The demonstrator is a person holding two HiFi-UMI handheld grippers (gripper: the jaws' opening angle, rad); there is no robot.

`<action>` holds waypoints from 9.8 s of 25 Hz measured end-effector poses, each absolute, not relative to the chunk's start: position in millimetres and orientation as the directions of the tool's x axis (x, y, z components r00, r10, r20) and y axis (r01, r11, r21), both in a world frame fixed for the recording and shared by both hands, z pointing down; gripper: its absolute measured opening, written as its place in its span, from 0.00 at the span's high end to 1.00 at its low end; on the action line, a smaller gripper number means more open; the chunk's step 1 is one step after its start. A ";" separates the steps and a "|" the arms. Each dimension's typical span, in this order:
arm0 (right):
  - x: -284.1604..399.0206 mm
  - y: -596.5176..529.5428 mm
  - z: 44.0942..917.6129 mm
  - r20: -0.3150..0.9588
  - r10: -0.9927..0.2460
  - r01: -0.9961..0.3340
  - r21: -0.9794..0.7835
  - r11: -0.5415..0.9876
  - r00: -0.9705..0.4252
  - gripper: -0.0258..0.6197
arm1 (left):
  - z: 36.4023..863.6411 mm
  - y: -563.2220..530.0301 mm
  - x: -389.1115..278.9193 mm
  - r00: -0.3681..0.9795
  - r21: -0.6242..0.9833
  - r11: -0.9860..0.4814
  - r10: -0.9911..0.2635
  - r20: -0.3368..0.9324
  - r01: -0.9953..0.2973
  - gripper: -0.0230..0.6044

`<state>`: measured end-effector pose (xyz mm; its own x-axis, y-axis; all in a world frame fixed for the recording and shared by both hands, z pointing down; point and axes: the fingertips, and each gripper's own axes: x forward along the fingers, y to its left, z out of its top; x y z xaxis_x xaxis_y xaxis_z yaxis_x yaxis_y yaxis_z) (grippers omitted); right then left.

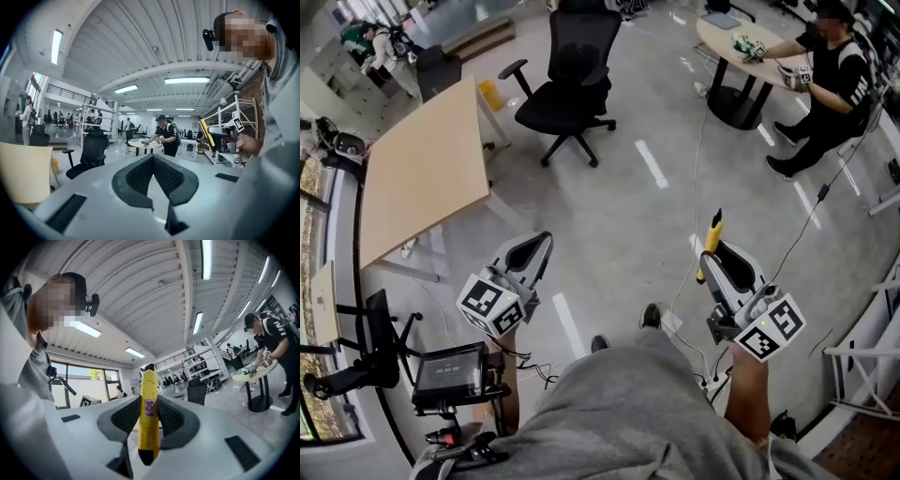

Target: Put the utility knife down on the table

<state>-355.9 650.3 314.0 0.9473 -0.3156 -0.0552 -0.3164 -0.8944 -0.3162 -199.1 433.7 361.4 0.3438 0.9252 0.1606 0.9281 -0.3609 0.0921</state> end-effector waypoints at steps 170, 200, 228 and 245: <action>888.8 -145.5 345.0 0.059 -0.890 -0.851 -0.326 0.412 -0.453 0.78 | 395.5 -146.7 577.1 0.803 0.147 -0.797 -0.545 0.243 -0.585 0.96; 957.9 -318.7 473.7 0.263 -0.819 -0.837 -0.371 0.403 -0.511 0.78 | 422.0 -156.9 594.0 0.678 0.196 -0.661 -0.631 0.377 -0.724 0.96; 916.6 -399.1 640.2 0.621 -0.633 -0.883 -0.251 0.398 -0.462 0.78 | 459.4 -131.0 565.3 0.661 0.238 -0.633 -0.601 0.450 -0.737 0.96; 912.1 -410.0 685.1 0.704 -0.557 -0.881 -0.217 0.420 -0.440 0.78 | 465.0 -126.4 567.8 0.664 0.260 -0.626 -0.587 0.463 -0.735 0.96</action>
